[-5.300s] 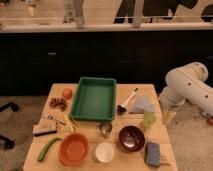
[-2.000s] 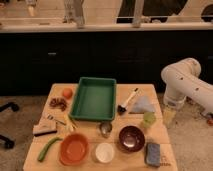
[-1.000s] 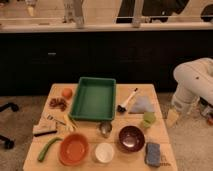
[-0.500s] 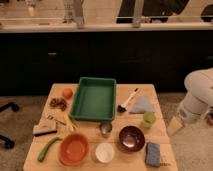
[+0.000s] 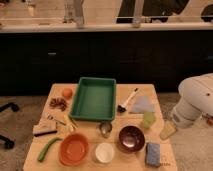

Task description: Place sponge in paper cup

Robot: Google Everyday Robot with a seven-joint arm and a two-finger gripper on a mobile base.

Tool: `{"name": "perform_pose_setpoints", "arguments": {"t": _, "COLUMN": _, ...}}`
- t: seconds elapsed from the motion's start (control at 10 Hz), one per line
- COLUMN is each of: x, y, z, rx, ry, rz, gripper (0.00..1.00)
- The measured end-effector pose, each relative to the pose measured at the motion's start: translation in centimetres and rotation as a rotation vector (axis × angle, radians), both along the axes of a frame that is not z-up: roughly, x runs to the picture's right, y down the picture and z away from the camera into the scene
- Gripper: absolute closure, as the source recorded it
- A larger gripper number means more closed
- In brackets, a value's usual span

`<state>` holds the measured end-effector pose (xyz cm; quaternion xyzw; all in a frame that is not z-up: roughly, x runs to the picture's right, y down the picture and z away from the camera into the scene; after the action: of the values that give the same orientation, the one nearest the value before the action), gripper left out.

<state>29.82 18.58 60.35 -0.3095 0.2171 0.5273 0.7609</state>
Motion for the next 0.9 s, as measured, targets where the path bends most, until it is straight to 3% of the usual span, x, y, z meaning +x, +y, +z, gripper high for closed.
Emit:
{"name": "perform_pose_setpoints", "arguments": {"t": 0.4, "x": 0.0, "y": 0.0, "z": -0.1, "rx": 0.001, "ry": 0.008, "rz": 0.011, "gripper": 0.2}}
{"name": "perform_pose_setpoints", "arguments": {"t": 0.5, "x": 0.1, "y": 0.2, "z": -0.3, "rx": 0.003, "ry": 0.031, "rz": 0.043, "gripper": 0.2}}
{"name": "perform_pose_setpoints", "arguments": {"t": 0.7, "x": 0.3, "y": 1.6, "z": -1.6, "rx": -0.008, "ry": 0.128, "rz": 0.172, "gripper": 0.2}}
{"name": "perform_pose_setpoints", "arguments": {"t": 0.9, "x": 0.2, "y": 3.6, "z": -3.1, "rx": -0.025, "ry": 0.165, "rz": 0.249, "gripper": 0.2}}
